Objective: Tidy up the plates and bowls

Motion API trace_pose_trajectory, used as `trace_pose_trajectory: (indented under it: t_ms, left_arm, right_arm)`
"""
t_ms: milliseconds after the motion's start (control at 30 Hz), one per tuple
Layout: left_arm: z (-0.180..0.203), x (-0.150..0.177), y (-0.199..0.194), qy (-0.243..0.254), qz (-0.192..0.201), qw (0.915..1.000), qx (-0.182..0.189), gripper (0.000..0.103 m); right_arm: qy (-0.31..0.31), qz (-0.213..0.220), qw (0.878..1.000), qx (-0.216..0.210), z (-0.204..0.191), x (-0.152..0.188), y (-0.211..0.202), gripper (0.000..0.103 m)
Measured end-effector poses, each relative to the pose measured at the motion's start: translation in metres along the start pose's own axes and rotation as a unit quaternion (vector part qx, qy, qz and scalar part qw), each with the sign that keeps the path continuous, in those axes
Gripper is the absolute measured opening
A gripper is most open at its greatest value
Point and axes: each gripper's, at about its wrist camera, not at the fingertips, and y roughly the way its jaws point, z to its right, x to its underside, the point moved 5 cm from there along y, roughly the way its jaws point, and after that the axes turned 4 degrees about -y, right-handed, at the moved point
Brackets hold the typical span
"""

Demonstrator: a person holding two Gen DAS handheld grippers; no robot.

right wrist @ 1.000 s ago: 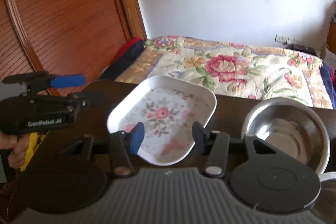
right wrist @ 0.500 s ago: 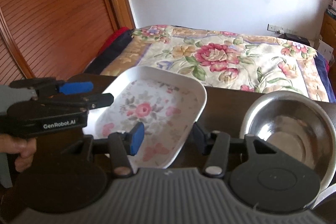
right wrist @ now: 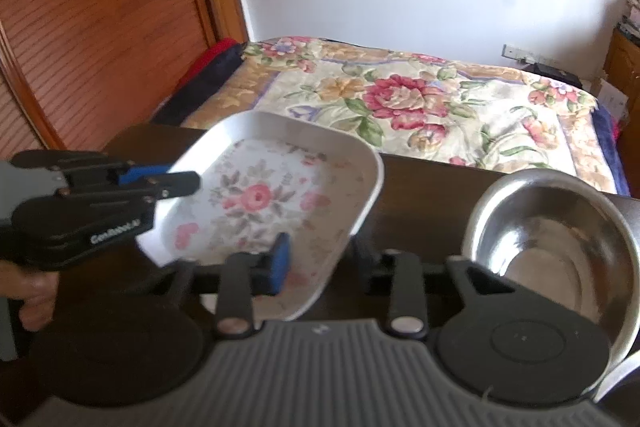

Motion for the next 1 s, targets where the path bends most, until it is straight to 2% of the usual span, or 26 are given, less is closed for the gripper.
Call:
trace_pose_trajectory:
  t_ms: [100,267,433,733,1000]
  left_arm:
    - [-0.005,0.003,-0.003,-0.012,-0.003,0.9999,0.001,0.028]
    - [-0.010,0.011,-0.012,-0.031,-0.005,0.9995,0.008,0.028]
    - [-0.009,0.011,-0.035,-0.041,0.020,0.9989,0.010,0.028]
    - [0.010,0.003,-0.091,-0.022,0.069,0.9974,-0.004,0.028]
    - [0.028,0.013,-0.132,-0.020,0.089,0.9958,0.001,0.028]
  right_arm:
    - [-0.007,0.002,1.000,-0.003,0.000,0.002,0.001,0.020]
    - [-0.005,0.008,1.000,-0.012,-0.004,0.003,-0.002,0.017]
    - [0.003,0.034,0.999,-0.018,-0.008,0.002,-0.011,0.014]
    - [0.017,0.074,0.996,-0.036,-0.011,0.005,-0.045,0.014]
    - [0.009,0.105,0.994,-0.042,-0.008,0.017,-0.083,0.014]
